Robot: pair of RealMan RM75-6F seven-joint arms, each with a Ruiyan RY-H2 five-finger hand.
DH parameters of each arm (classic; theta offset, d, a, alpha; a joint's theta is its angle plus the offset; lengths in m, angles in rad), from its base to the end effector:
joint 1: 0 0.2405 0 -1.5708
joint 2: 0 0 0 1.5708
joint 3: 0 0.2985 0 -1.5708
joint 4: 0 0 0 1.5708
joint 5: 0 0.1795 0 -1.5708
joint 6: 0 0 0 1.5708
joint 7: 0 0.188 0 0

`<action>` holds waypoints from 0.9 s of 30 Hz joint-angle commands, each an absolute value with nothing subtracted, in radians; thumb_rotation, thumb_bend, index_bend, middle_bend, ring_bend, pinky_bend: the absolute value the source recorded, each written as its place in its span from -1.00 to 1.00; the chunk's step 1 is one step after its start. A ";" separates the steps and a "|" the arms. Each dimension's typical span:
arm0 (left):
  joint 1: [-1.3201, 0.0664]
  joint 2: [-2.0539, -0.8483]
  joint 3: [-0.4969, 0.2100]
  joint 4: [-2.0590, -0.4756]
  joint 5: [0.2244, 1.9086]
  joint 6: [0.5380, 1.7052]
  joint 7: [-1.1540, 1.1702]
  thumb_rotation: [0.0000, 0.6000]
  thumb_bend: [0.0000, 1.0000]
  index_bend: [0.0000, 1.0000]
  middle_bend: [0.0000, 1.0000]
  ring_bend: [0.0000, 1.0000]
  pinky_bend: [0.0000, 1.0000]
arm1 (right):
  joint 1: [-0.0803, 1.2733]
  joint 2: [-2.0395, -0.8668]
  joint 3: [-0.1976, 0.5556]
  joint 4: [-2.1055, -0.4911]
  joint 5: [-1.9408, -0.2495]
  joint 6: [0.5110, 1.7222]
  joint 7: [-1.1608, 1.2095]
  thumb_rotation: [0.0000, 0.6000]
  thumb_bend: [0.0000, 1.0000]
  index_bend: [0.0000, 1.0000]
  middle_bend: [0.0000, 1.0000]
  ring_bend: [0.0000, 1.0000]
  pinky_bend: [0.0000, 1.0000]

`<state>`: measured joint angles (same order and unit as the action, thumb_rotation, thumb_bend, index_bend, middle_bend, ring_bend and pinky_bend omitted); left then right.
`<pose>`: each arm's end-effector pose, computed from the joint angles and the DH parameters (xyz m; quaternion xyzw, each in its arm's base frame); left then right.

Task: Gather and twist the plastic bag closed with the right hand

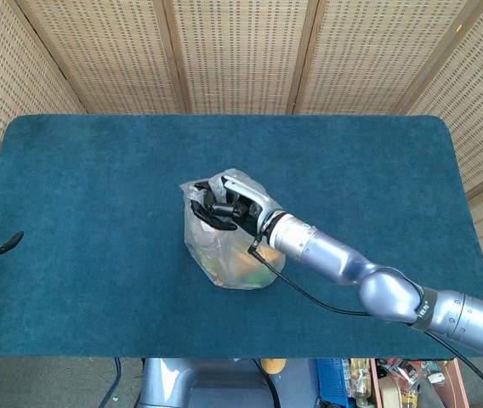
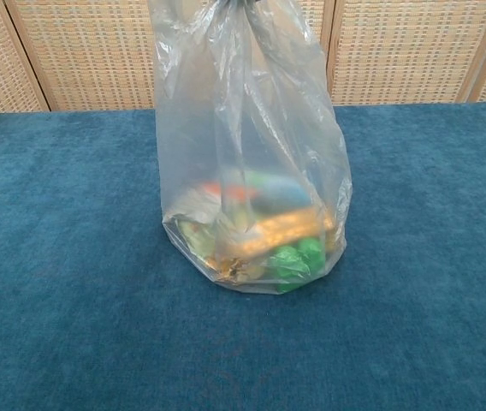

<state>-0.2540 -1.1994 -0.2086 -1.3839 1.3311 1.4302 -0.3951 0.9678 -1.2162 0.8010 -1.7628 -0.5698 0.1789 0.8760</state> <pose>-0.3419 0.3130 0.2365 -0.4809 -0.4149 -0.5321 0.5598 0.0415 -0.4218 0.1047 -0.3650 0.8161 -0.4248 0.1421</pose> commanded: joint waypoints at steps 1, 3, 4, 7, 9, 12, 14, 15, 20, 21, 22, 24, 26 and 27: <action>-0.252 -1.193 -0.205 -1.391 1.328 1.421 -0.379 1.00 -0.61 -1.00 -1.00 -1.00 -1.00 | 0.993 -1.198 0.773 -1.765 -0.557 0.210 0.862 1.00 1.00 0.38 0.72 0.76 1.00; -0.251 -1.184 -0.202 -1.405 1.324 1.410 -0.362 1.00 -0.61 -1.00 -1.00 -1.00 -1.00 | 1.012 -1.183 0.752 -1.770 -0.544 0.228 0.853 1.00 1.00 0.41 0.73 0.77 1.00; -0.251 -1.180 -0.202 -1.412 1.321 1.406 -0.353 1.00 -0.61 -1.00 -1.00 -1.00 -1.00 | 1.022 -1.174 0.739 -1.774 -0.536 0.237 0.849 1.00 1.00 0.42 0.73 0.77 1.00; -0.250 -1.174 -0.204 -1.428 1.313 1.402 -0.326 1.00 -0.61 -1.00 -1.00 -1.00 -1.00 | 1.049 -1.150 0.715 -1.786 -0.507 0.258 0.843 1.00 1.00 0.42 0.73 0.77 1.00; -0.248 -1.170 -0.204 -1.438 1.307 1.399 -0.309 1.00 -0.61 -1.00 -1.00 -1.00 -1.00 | 1.065 -1.136 0.707 -1.793 -0.485 0.272 0.845 1.00 1.00 0.42 0.73 0.77 1.00; -0.245 -1.161 -0.205 -1.455 1.291 1.389 -0.283 1.00 -0.60 -1.00 -1.00 -1.00 -1.00 | 1.090 -1.110 0.700 -1.803 -0.458 0.271 0.845 1.00 1.00 0.42 0.73 0.77 1.00; -0.242 -1.149 -0.205 -1.476 1.269 1.375 -0.255 1.00 -0.60 -1.00 -1.00 -1.00 -1.00 | 1.114 -1.086 0.693 -1.812 -0.434 0.271 0.844 1.00 1.00 0.42 0.73 0.77 1.00; -0.240 -1.144 -0.208 -1.487 1.257 1.371 -0.240 1.00 -0.59 -1.00 -1.00 -1.00 -1.00 | 1.126 -1.074 0.692 -1.817 -0.422 0.273 0.845 1.00 1.00 0.42 0.73 0.77 1.00; -0.234 -1.120 -0.209 -1.529 1.211 1.352 -0.173 1.00 -0.58 -1.00 -1.00 -1.00 -1.00 | 1.164 -1.034 0.697 -1.840 -0.380 0.292 0.848 1.00 1.00 0.42 0.73 0.77 1.00; -0.234 -1.117 -0.209 -1.535 1.206 1.350 -0.165 1.00 -0.58 -1.00 -1.00 -1.00 -1.00 | 1.169 -1.029 0.698 -1.843 -0.375 0.295 0.849 1.00 1.00 0.42 0.73 0.77 1.00; -0.232 -1.109 -0.210 -1.552 1.193 1.344 -0.148 1.00 -0.58 -1.00 -1.00 -1.00 -1.00 | 1.184 -1.013 0.699 -1.851 -0.356 0.302 0.851 1.00 1.00 0.42 0.73 0.77 1.00; -0.231 -1.098 -0.214 -1.576 1.179 1.338 -0.136 1.00 -0.58 -1.00 -1.00 -1.00 -1.00 | 1.215 -0.984 0.689 -1.861 -0.321 0.314 0.848 1.00 1.00 0.42 0.73 0.77 1.00; -0.231 -1.095 -0.217 -1.582 1.174 1.336 -0.137 1.00 -0.58 -1.00 -1.00 -1.00 -1.00 | 1.237 -0.966 0.686 -1.867 -0.298 0.325 0.848 1.00 1.00 0.42 0.73 0.77 1.00; -0.230 -1.094 -0.217 -1.583 1.172 1.333 -0.138 1.00 -0.58 -1.00 -1.00 -1.00 -1.00 | 1.248 -0.958 0.684 -1.870 -0.286 0.330 0.847 1.00 1.00 0.42 0.73 0.77 1.00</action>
